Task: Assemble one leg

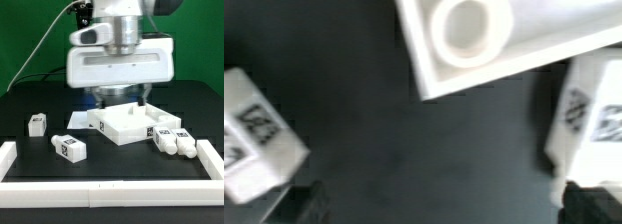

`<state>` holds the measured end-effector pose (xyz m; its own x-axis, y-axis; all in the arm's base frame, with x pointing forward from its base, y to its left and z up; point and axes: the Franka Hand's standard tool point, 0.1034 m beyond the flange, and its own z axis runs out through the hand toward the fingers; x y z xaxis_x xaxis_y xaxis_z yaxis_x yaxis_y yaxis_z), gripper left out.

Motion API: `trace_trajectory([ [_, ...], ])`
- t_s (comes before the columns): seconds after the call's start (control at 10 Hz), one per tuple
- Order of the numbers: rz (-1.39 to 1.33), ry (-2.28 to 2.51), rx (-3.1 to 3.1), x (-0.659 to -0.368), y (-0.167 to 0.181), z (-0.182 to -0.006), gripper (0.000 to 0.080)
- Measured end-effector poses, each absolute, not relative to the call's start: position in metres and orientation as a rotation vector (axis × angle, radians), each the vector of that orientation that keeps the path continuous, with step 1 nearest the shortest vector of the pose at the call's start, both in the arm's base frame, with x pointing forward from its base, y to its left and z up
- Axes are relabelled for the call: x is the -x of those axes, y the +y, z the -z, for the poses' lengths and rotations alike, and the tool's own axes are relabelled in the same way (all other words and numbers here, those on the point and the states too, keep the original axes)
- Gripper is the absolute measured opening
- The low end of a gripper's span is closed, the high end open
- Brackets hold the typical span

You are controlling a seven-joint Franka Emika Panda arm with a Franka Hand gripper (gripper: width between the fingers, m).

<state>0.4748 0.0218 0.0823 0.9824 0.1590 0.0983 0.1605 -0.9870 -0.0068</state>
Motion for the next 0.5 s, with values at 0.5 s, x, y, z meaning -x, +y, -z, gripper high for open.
trace_trajectory([
  [0.5, 0.16, -0.254, 3.108, -0.478, 0.094, -0.066, 0.0649],
])
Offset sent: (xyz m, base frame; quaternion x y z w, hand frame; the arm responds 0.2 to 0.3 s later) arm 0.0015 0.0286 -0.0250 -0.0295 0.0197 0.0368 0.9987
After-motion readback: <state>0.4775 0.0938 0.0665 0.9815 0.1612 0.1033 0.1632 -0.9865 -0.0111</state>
